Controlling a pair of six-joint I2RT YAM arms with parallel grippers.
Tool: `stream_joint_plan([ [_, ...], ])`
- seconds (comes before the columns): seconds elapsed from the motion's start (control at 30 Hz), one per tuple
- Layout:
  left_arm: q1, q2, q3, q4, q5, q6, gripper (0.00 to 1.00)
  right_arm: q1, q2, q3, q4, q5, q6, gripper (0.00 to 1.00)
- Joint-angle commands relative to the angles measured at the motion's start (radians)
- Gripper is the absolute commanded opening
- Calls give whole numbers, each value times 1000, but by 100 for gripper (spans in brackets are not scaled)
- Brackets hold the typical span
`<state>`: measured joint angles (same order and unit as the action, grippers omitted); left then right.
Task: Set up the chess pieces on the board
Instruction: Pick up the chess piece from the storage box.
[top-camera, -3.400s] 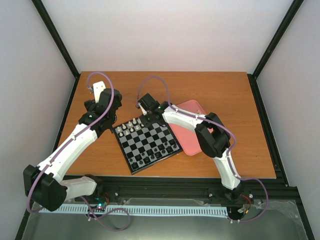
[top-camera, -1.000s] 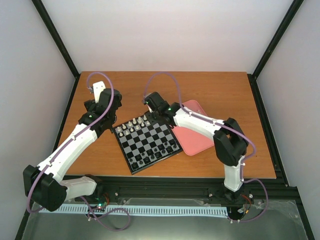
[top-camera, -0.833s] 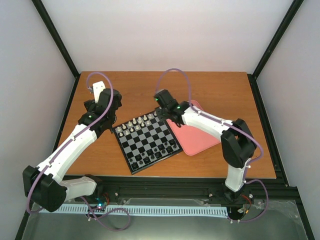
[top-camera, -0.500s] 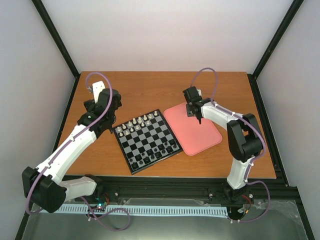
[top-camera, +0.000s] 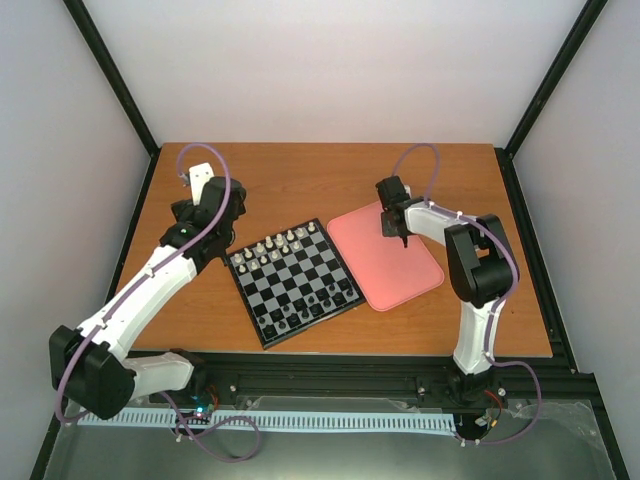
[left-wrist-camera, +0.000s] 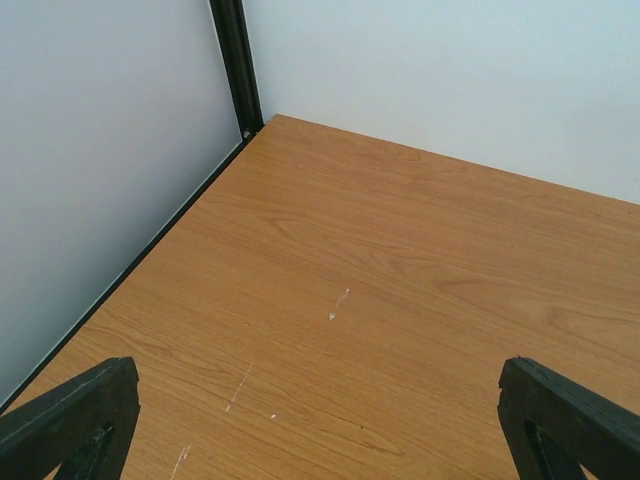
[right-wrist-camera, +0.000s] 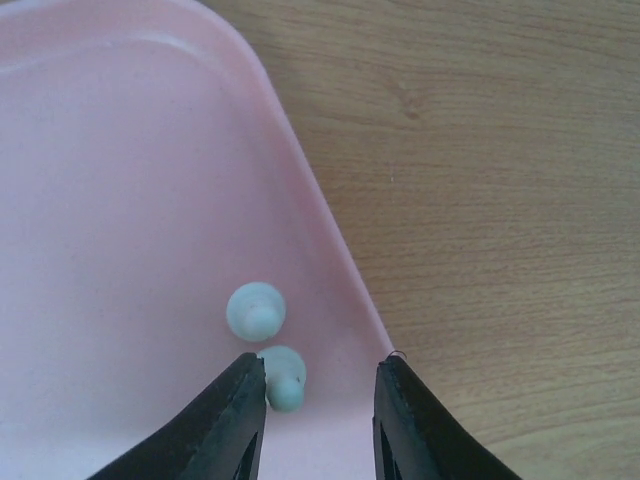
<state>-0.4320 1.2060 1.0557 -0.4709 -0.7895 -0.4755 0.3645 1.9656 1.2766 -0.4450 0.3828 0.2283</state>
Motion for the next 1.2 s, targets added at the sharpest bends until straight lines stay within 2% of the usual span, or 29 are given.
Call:
stream_joint_plan([
  [0.0,6,16,40,0,-21,-15,100,-15,34,53,37,-21,-11,31],
  [0.13,5,21,43,-2,-26,-12,100,-15,53,71,31,-35,-15,29],
  [0.63,6,41,47,-5,-24,-18,100,-14,-6,21,25,-61,0,6],
  [0.93,6,38,49,-6,-23,-19,100,0,-102,-10,8,-78,5,4],
  [1.17,5,29,47,-6,-21,-19,100,81,-166,8,28,-188,-22,4],
])
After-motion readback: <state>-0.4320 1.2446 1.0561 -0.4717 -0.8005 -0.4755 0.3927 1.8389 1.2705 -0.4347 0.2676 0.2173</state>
